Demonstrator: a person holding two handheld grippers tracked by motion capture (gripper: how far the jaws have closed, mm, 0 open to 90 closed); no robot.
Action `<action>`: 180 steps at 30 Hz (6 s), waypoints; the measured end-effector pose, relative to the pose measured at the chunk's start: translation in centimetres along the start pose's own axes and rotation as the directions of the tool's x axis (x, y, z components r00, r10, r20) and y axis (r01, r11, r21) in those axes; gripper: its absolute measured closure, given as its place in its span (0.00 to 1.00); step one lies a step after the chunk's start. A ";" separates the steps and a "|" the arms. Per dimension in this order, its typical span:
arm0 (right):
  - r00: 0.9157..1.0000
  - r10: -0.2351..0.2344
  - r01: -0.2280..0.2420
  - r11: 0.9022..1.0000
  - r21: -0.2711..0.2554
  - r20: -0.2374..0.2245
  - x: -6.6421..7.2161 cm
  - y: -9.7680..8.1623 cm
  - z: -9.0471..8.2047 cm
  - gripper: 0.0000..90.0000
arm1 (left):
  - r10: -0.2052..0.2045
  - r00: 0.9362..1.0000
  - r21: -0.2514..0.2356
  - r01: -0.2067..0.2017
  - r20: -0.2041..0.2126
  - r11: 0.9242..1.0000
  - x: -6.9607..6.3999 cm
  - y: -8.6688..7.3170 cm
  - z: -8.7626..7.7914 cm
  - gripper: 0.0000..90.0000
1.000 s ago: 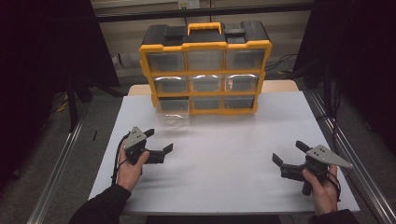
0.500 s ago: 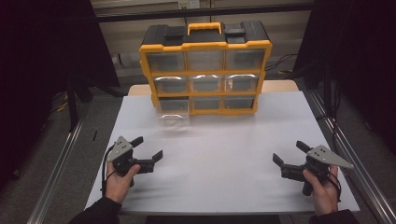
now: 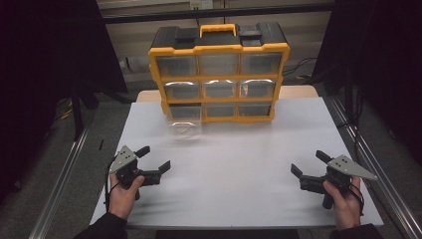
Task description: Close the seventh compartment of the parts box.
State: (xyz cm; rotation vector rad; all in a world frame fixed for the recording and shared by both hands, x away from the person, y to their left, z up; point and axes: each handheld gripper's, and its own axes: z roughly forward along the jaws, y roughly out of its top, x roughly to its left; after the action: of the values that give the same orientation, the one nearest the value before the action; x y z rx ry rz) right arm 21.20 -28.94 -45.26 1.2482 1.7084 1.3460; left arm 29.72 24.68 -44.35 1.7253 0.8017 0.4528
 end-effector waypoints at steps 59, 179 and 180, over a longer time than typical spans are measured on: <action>1.000 -0.002 0.002 1.000 0.003 -0.010 0.0 0.0 0.2 0.00 | 0.088 0.962 0.109 -0.120 0.258 0.987 -1.3 2.4 4.5 0.07; 1.000 -0.010 0.010 1.000 0.006 -0.025 0.1 0.0 0.2 0.00 | 0.108 0.981 0.182 -0.137 0.158 0.974 3.8 2.7 10.2 1.00; 1.000 -0.007 0.007 1.000 0.007 -0.024 0.1 0.0 0.2 0.00 | 0.113 0.980 0.181 -0.142 0.161 0.973 3.8 2.8 10.2 1.00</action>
State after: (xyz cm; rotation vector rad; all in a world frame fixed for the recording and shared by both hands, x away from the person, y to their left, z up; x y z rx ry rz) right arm 21.34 -28.78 -45.36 1.2331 1.7342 1.3571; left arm 39.90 20.01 -45.14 1.9739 0.6449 0.3351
